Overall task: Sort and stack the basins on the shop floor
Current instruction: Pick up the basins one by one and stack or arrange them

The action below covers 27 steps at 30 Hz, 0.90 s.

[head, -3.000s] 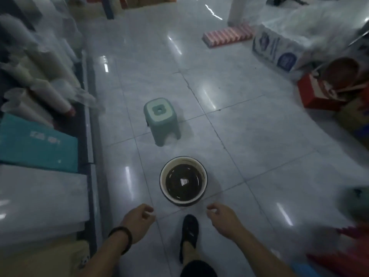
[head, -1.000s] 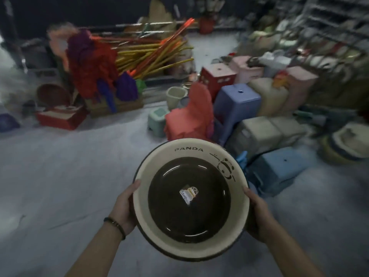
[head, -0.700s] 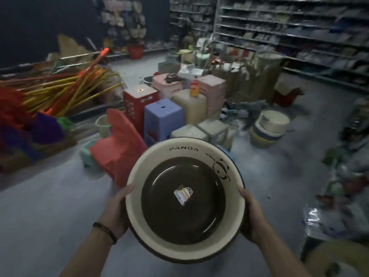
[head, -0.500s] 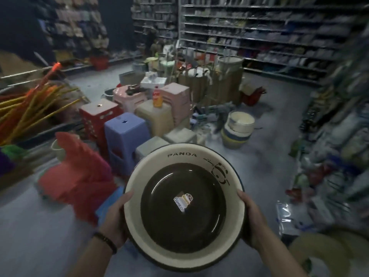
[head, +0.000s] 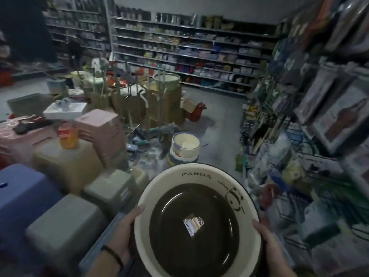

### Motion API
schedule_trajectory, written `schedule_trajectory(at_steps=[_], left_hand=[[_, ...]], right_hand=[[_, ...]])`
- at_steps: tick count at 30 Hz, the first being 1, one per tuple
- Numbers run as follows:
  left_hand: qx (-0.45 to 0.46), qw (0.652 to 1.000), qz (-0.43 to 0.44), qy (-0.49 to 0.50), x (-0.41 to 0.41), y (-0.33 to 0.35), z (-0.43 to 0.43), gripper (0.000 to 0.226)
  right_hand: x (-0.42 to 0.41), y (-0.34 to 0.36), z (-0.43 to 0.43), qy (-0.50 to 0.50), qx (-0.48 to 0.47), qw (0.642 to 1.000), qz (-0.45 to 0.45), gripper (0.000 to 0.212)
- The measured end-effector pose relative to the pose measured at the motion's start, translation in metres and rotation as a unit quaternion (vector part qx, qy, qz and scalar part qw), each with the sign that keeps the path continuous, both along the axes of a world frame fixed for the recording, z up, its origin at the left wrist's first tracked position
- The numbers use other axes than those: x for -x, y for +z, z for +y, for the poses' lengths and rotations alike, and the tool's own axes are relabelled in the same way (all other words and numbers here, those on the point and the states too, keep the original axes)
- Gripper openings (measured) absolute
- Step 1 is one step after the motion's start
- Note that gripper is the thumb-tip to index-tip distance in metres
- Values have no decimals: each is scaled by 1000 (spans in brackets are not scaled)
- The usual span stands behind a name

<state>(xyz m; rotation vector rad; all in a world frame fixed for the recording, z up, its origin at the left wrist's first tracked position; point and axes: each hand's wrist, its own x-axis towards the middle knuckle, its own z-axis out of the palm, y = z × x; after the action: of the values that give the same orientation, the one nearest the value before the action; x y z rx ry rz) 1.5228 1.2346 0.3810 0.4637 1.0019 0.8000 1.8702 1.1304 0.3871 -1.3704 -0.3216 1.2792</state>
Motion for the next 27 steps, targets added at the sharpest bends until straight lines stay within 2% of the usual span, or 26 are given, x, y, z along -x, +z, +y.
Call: schedule_trajectory(at_steps=[2, 6, 8, 12, 18, 23, 25, 27], left_hand=[[-8, 1000, -10, -24, -33, 5, 54, 65], [-5, 998, -2, -57, -98, 2, 143, 80], [2, 998, 5, -66, -132, -6, 190, 77], [0, 999, 18, -48, -202, -14, 282, 58], [2, 1000, 27, -2, -275, -26, 394, 57], [-5, 999, 23, 36, -313, -39, 488, 52], [7, 998, 24, 57, -327, -50, 532, 51], [4, 996, 40, 76, -343, -57, 583, 51]], right_hand=[[-29, 5, 36, -29, -17, 999, 0, 40], [-85, -5, 103, -78, 12, 997, 21, 41], [-117, -17, 143, -80, 25, 996, 29, 42], [-183, -36, 243, -66, 48, 996, 23, 58], [-279, -43, 391, -6, 62, 998, 27, 85], [-329, -51, 518, 43, 83, 996, 4, 55], [-345, -61, 571, 45, 88, 995, -10, 54], [-354, -64, 628, 55, 95, 994, -14, 44]])
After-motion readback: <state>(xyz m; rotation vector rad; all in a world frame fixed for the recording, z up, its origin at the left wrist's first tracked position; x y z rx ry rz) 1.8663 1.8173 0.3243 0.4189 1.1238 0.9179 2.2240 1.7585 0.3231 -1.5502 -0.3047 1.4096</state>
